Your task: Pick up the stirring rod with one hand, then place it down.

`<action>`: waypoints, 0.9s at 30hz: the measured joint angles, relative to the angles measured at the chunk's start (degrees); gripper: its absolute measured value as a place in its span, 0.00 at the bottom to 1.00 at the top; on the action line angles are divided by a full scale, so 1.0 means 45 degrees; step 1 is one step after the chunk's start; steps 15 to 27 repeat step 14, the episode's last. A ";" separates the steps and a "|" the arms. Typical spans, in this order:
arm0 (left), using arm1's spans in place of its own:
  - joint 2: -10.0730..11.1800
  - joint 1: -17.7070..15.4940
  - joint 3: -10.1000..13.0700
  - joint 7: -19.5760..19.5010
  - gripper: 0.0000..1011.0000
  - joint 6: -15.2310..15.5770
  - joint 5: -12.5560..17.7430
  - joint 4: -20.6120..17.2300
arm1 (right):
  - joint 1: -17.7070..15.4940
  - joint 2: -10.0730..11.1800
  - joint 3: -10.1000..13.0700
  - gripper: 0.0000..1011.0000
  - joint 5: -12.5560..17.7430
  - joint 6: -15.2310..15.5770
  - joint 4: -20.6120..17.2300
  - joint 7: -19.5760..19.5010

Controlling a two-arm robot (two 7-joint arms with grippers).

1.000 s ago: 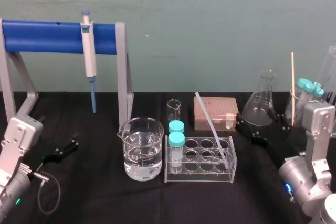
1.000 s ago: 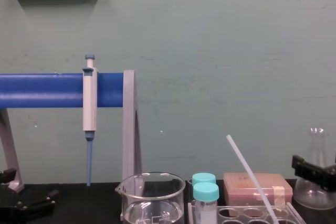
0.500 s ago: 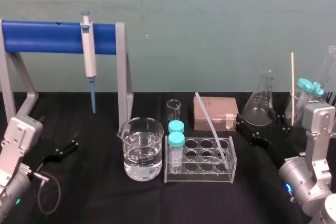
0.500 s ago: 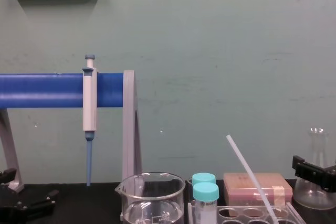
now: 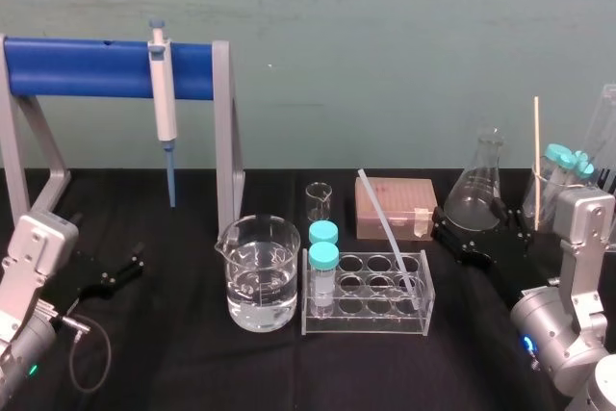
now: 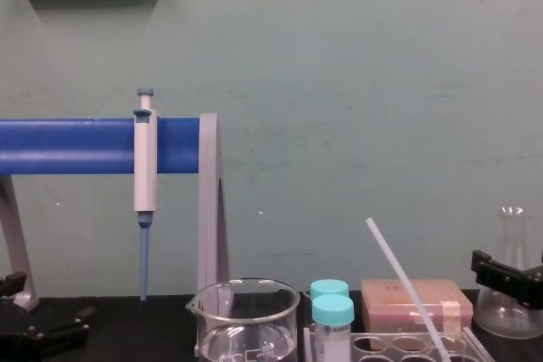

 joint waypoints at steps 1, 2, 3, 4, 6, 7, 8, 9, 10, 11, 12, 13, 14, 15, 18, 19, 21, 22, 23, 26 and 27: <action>0.0000 0.0000 0.0000 0.0000 0.99 -0.0001 0.0001 0.0000 | 0.0001 0.0000 0.0000 0.99 0.0000 -0.0002 0.0000 0.0000; 0.0000 0.0000 0.0000 -0.0001 0.99 -0.0001 0.0000 0.0000 | 0.0003 0.0000 0.0000 0.99 0.0000 -0.0004 0.0004 0.0000; 0.0000 0.0000 0.0000 -0.0001 0.99 0.0000 0.0000 0.0001 | 0.0003 0.0000 0.0000 0.99 0.0000 -0.0004 0.0004 0.0000; 0.0000 0.0000 0.0000 0.0000 0.99 -0.0001 0.0000 0.0001 | 0.0005 0.0000 -0.0001 0.99 0.0000 -0.0007 0.0005 0.0000; -0.0001 0.0000 0.0000 -0.0001 0.99 -0.0001 0.0000 0.0000 | 0.0006 0.0000 0.0000 0.99 0.0000 -0.0008 0.0007 0.0001; 0.0000 0.0000 0.0000 -0.0001 0.99 0.0000 0.0000 0.0001 | 0.0008 0.0000 -0.0001 0.99 -0.0001 -0.0011 0.0008 0.0001; 0.0000 -0.0001 0.0000 -0.0001 0.99 0.0000 0.0000 0.0000 | 0.0009 0.0001 0.0000 0.99 0.0000 -0.0012 0.0008 0.0001; 0.0000 -0.0001 0.0000 -0.0001 0.99 -0.0001 0.0000 0.0000 | 0.0010 0.0000 -0.0001 0.99 0.0000 -0.0014 0.0008 0.0003; 0.0000 0.0000 0.0000 -0.0001 0.99 0.0000 0.0000 0.0000 | 0.0010 0.0001 -0.0001 0.99 0.0000 -0.0015 0.0008 0.0003; 0.0000 0.0000 0.0000 -0.0001 0.99 -0.0001 0.0000 0.0001 | 0.0010 0.0000 -0.0001 0.99 0.0000 -0.0017 0.0008 0.0003; 0.0000 0.0000 0.0000 0.0000 0.99 -0.0001 0.0000 0.0001 | 0.0010 0.0000 -0.0001 0.99 0.0000 -0.0018 0.0008 0.0004; 0.0000 0.0000 0.0000 -0.0001 0.99 0.0000 0.0000 0.0001 | 0.0010 0.0000 -0.0001 0.99 0.0000 -0.0019 0.0008 0.0006; 0.0000 0.0000 -0.0001 -0.0001 0.99 -0.0001 0.0001 0.0000 | 0.0010 0.0000 0.0000 0.99 0.0000 -0.0019 0.0008 0.0008; 0.0000 0.0000 -0.0001 -0.0001 0.99 -0.0001 0.0001 0.0000 | 0.0010 0.0000 0.0000 0.99 0.0000 -0.0019 0.0008 0.0008; 0.0000 0.0000 -0.0001 -0.0001 0.99 -0.0001 0.0001 0.0000 | 0.0010 0.0000 0.0000 0.99 0.0000 -0.0019 0.0008 0.0008; 0.0000 0.0000 -0.0001 -0.0001 0.99 -0.0001 0.0001 0.0000 | 0.0010 0.0000 0.0000 0.99 0.0000 -0.0019 0.0008 0.0008; 0.0000 0.0000 -0.0001 -0.0001 0.99 -0.0001 0.0001 0.0000 | 0.0010 0.0000 0.0000 0.99 0.0000 -0.0019 0.0008 0.0008; 0.0000 0.0000 -0.0001 -0.0001 0.99 -0.0001 0.0001 0.0000 | 0.0010 0.0000 0.0000 0.99 0.0000 -0.0019 0.0008 0.0008; 0.0000 0.0000 -0.0001 -0.0001 0.99 -0.0001 0.0001 0.0000 | 0.0010 0.0000 0.0000 0.99 0.0000 -0.0019 0.0008 0.0008; 0.0000 0.0000 -0.0001 -0.0001 0.99 -0.0001 0.0001 0.0000 | 0.0010 0.0000 0.0000 0.99 0.0000 -0.0019 0.0008 0.0008; 0.0000 0.0000 -0.0001 -0.0001 0.99 -0.0001 0.0001 0.0000 | 0.0010 0.0000 0.0000 0.99 0.0000 -0.0019 0.0008 0.0008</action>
